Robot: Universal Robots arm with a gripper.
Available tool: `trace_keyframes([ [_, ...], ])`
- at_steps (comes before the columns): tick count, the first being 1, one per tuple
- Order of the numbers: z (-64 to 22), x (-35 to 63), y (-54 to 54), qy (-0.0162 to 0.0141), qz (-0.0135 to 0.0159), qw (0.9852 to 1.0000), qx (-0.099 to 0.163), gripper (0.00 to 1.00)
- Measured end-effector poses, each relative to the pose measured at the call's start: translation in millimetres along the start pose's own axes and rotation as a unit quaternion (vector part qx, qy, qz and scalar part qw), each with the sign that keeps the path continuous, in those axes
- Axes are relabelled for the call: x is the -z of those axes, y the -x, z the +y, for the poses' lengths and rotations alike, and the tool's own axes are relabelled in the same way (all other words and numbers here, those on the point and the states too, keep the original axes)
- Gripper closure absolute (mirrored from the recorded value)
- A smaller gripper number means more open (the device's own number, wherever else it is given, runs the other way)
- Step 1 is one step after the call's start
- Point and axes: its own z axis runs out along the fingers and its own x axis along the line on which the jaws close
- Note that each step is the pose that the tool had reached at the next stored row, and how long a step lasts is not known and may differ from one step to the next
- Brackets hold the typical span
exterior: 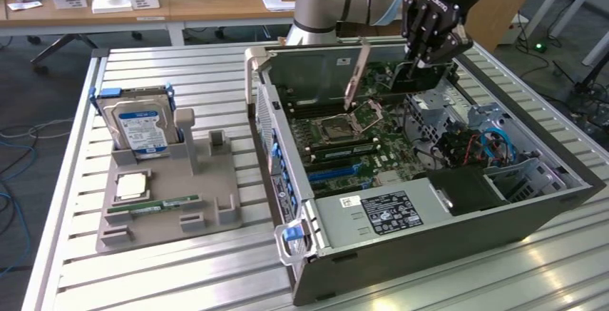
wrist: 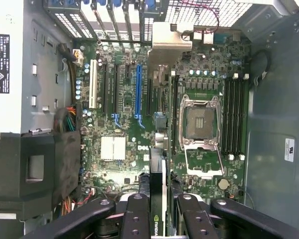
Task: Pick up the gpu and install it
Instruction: 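Insert the gpu into the slot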
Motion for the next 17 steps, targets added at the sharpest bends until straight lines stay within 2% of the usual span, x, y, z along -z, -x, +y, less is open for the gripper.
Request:
trace_keyframes([
  [5,0.6,-1.4,0.0,-0.0008,0.0,1.0,0.0,0.74],
  [15,0.0,-17.8,-0.4,-0.0009,0.0,1.0,0.0,0.74],
  [17,0.0,-18.0,-0.4,-0.0009,0.0001,1.0,0.0,0.74],
])
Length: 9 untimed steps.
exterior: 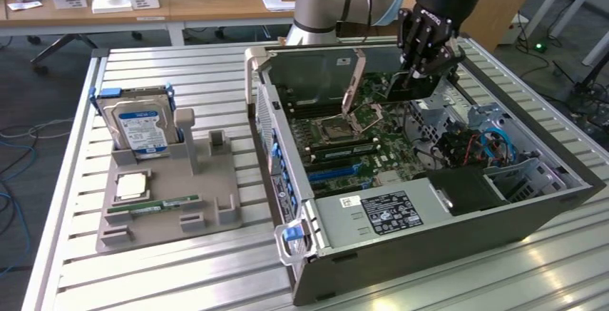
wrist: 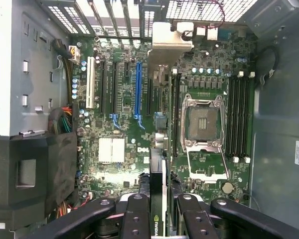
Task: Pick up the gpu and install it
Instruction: 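Insert the gpu into the slot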
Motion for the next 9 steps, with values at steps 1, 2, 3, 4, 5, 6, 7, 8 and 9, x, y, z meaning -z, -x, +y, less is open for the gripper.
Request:
trace_keyframes([
  [1,0.0,0.0,0.0,0.0,0.0,1.0,0.0,0.74],
  [2,0.0,0.0,0.0,0.0,0.0,1.0,0.0,0.74],
  [3,0.0,-0.1,0.0,0.0,0.0,1.0,0.0,0.74],
  [4,0.0,-0.1,0.0,0.0,0.0,1.0,0.0,0.74],
  [5,0.3,-0.5,0.0,-0.0001,-0.0002,1.0,0.0,0.74],
  [6,0.7,-0.9,0.0,-0.0001,-0.0002,1.0,0.0,0.74],
  [7,1.1,-1.4,0.0,0.0,-0.0001,1.0,0.0,0.74],
  [8,1.6,-2.2,0.0,-0.0001,-0.0001,1.0,0.0,0.74],
  [9,2.2,-3.5,-0.1,-0.0003,-0.0001,1.0,0.0,0.74],
])
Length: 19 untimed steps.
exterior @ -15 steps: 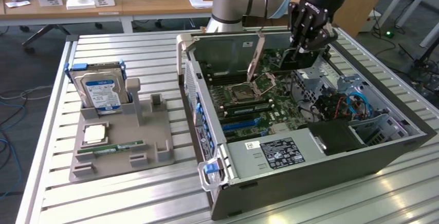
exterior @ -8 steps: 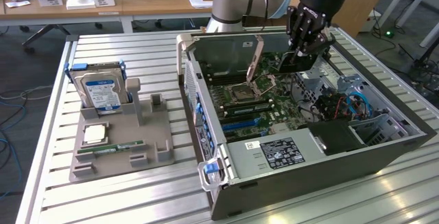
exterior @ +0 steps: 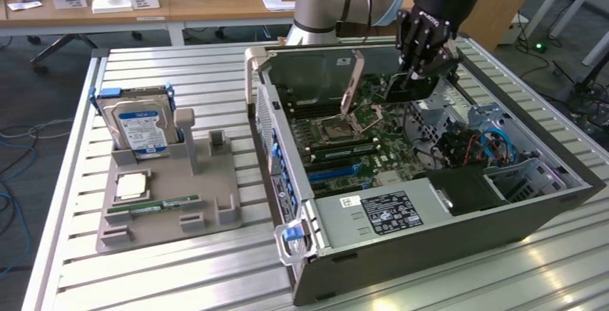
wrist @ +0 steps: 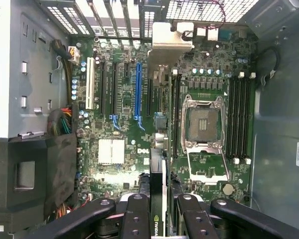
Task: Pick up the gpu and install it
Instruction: 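Insert the gpu into the slot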
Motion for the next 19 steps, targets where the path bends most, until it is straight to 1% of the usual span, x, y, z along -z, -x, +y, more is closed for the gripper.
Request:
trace_keyframes([
  [5,2.8,-7.5,-0.1,-0.001,0.0001,1.0,0.0,0.74],
  [10,3.5,-8.7,-0.1,-0.0021,-0.0005,1.0,0.0,0.74],
  [13,4.4,-11.3,-0.2,-0.0021,-0.0004,1.0,0.0,0.74],
  [16,7.1,-15.0,-0.2,-0.0023,-0.0005,1.0,0.0,0.74],
  [19,10.9,-18.3,-0.2,-0.0031,-0.0004,1.0,0.0,0.74],
])
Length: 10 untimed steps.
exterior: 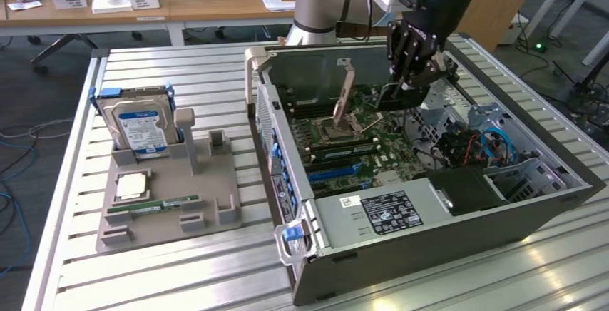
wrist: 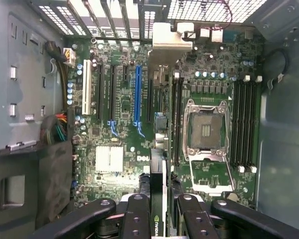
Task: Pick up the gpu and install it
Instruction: 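Insert the gpu into the slot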
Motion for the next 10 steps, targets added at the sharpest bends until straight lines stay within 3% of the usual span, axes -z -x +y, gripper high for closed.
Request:
trace_keyframes([
  [4,4.9,-2.0,0.0,-0.0046,0.0001,1.0,0.0,0.74],
  [8,8.4,-4.8,0.0,-0.0157,0.0003,0.9999,0.002,0.74],
  [10,9.5,-6.0,-0.1,-0.0167,0.0003,0.9999,0.002,0.74],
])
